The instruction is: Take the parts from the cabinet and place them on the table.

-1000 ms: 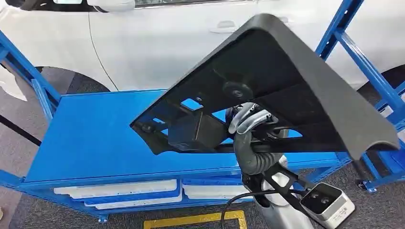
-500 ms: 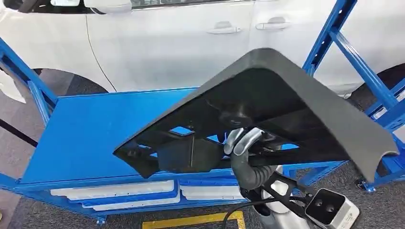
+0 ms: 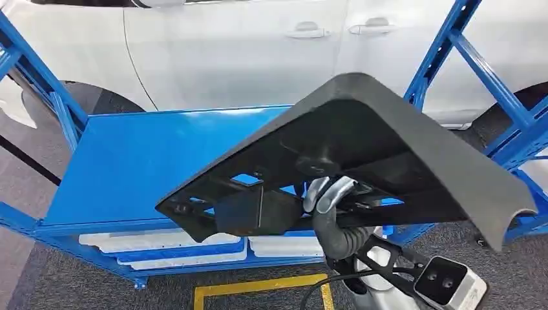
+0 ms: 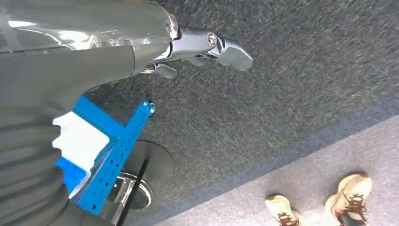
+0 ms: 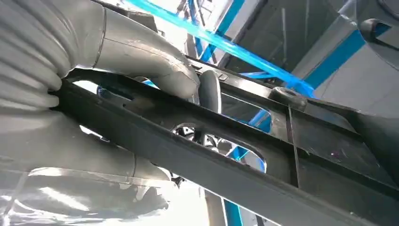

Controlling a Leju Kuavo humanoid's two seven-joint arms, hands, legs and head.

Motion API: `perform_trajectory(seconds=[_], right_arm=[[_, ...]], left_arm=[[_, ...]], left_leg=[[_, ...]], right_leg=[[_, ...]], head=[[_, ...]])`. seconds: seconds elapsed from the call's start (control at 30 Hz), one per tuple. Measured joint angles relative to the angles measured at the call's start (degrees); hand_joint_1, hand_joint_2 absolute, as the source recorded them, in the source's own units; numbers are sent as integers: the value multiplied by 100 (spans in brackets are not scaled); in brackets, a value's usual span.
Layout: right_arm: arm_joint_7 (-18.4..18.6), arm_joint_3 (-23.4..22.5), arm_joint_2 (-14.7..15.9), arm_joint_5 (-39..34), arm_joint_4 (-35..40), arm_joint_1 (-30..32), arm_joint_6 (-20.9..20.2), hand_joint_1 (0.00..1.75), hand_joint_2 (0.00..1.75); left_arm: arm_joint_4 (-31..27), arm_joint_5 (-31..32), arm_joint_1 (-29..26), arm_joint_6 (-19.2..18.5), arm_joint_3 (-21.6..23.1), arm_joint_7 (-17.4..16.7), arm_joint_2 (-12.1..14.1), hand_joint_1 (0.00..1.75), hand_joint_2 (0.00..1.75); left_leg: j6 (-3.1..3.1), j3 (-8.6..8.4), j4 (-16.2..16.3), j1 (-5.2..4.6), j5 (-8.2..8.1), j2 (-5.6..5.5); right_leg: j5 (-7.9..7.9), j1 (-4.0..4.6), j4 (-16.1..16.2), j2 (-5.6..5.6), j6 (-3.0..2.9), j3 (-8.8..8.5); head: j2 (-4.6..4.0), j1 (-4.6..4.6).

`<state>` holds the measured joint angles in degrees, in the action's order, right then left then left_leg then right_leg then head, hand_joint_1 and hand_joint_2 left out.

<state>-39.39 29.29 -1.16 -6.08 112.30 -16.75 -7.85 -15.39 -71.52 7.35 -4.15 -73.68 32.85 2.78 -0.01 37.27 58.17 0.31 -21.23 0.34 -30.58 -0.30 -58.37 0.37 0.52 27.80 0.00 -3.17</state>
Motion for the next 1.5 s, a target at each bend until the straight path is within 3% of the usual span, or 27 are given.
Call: perform_trajectory(seconds=[0.13,0.2,0.27,0.3,0.33,0.37,0.43,0.47,0.5,0.53,0.63,0.67,0.77,0.8,0.87,0.93,0.97,1.0,1.03,1.13,1.17,1.27,1.33,1.4,1.43,1.47,1.5], right_arm=[[2,15,2,-184,50,-38,16,175,175],[2,39,2,-268,52,-37,42,175,175],[2,44,2,-328,61,7,37,175,175],[2,44,2,-358,63,24,29,175,175],[2,48,2,-382,63,37,20,175,175],[2,48,4,-417,66,52,13,175,175],[2,48,17,-509,118,136,11,175,175],[2,48,26,-516,153,179,22,175,175],[0,48,31,-492,203,223,44,175,175],[0,48,31,-459,245,263,55,175,175],[2,63,44,-356,370,368,61,175,175],[2,63,55,-350,383,393,61,175,175],[0,68,79,-334,441,432,72,175,175],[2,68,85,-334,448,455,77,175,175],[2,68,98,-332,459,485,81,175,175],[0,68,109,-332,474,485,81,175,175],[0,68,114,-336,481,483,81,175,175],[0,70,124,-358,513,483,79,175,175],[0,70,142,-391,553,482,77,175,175],[2,87,234,-433,627,494,64,175,175],[7,98,267,-444,640,484,61,175,175],[11,149,382,-481,669,488,72,175,175],[7,162,448,-487,671,501,173,175,175],[2,177,529,-395,746,502,425,175,175],[2,203,612,-380,811,476,604,175,175],[2,258,729,-406,868,429,767,175,175],[2,286,829,-459,898,374,855,175,175]], left_arm=[[-2,0,-19,70,2,2,7,0,175],[-2,-5,-38,127,0,7,35,0,175],[-4,0,-38,192,0,-2,59,0,175],[-4,0,-40,223,0,-13,59,0,175],[-4,0,-44,254,0,-31,59,0,175],[-4,0,-46,279,0,-39,63,0,175],[-4,-2,-52,319,0,-83,101,0,175],[-7,-2,-51,326,0,-103,131,0,175],[-11,-2,-37,332,2,-122,164,0,175],[-11,-2,-38,332,2,-146,177,0,175],[-11,0,-69,332,2,-155,181,0,175],[-11,0,-66,339,2,-155,177,0,175],[-11,-2,-66,341,4,-162,173,0,175],[-11,0,-68,341,4,-162,173,0,175],[-11,0,-70,341,4,-164,173,0,175],[-11,-2,-73,341,2,-164,168,0,175],[-11,0,-71,337,4,-164,162,0,175],[-11,-4,-73,324,13,-155,158,0,175],[-11,0,-70,308,18,-144,146,0,175],[-11,0,-75,295,28,-131,120,0,175],[-11,0,-76,297,28,-129,105,0,175],[-11,-4,-93,304,39,-120,44,0,175],[-11,-2,-87,356,57,-166,28,0,175],[-11,-2,-92,459,59,-298,13,0,175],[-11,-2,-93,523,59,-374,11,0,175],[-11,-2,-94,564,59,-437,11,0,175],[-11,-2,-91,599,57,-477,13,0,175]], left_leg=[[-150,22,-51,3,159,-11],[-191,174,318,33,-404,-17],[-238,399,1174,37,-1065,-16],[-256,457,1581,39,-1260,-15],[-265,429,1774,41,-1244,-15],[-266,285,1728,42,-1055,-15],[-243,-317,1029,42,-643,-14],[-210,-708,518,39,-645,-14],[-161,-1088,-41,-4,-873,-16],[-107,-1136,-177,-12,-920,-21],[20,-1041,-215,-21,-777,-17],[51,-986,-246,12,-692,38],[141,-739,-240,4,-486,46],[140,-652,-234,1,-421,47],[120,-457,-199,1,-294,48],[87,-274,-135,4,-198,47],[64,-217,-94,3,-164,44],[33,-169,-53,-24,-141,32],[3,-140,-18,-29,-107,28],[-113,-102,-52,-16,49,30],[-137,-68,-8,17,-15,27],[-211,247,940,36,-1051,19],[-242,368,1693,38,-1304,19],[-238,109,1632,38,-942,19],[-219,-204,1262,38,-706,19],[-189,-568,792,38,-627,19],[-146,-981,232,30,-801,20]], right_leg=[[172,-26,75,-21,-164,132],[294,-32,75,-40,-251,253],[423,-23,71,-45,-264,421],[494,-19,67,-47,-265,526],[560,-17,60,-47,-259,619],[626,-17,48,-46,-247,713],[720,-17,8,-47,-214,867],[761,-16,-21,-47,-193,919],[794,11,-45,-51,-160,964],[837,5,-45,-69,-123,963],[998,4,28,-71,-13,961],[903,-23,-29,-44,9,1009],[-161,-39,-1052,-39,93,1321],[-341,-45,-1448,-40,116,1395],[-138,-59,-1754,-42,138,1309],[268,-64,-1181,-42,127,793],[276,-63,-702,-37,104,425],[98,-42,-201,-33,72,23],[-24,-31,79,-28,13,-93],[87,-5,78,-34,-130,18],[167,-40,99,-61,-184,70],[373,-23,98,-66,-260,315],[520,-11,82,-65,-253,512],[650,-9,59,-66,-232,706],[711,-9,37,-69,-214,801],[764,-8,18,-69,-194,874],[811,1,-7,-71,-167,919]], head=[[0,7],[0,7],[0,4],[0,4],[0,4],[0,4],[0,4],[0,4],[0,4],[0,4],[0,7],[0,4],[0,4],[0,4],[0,4],[0,4],[0,4],[0,6],[0,2],[0,4],[0,4],[0,4],[0,4],[0,4],[0,4],[0,2],[0,2]])
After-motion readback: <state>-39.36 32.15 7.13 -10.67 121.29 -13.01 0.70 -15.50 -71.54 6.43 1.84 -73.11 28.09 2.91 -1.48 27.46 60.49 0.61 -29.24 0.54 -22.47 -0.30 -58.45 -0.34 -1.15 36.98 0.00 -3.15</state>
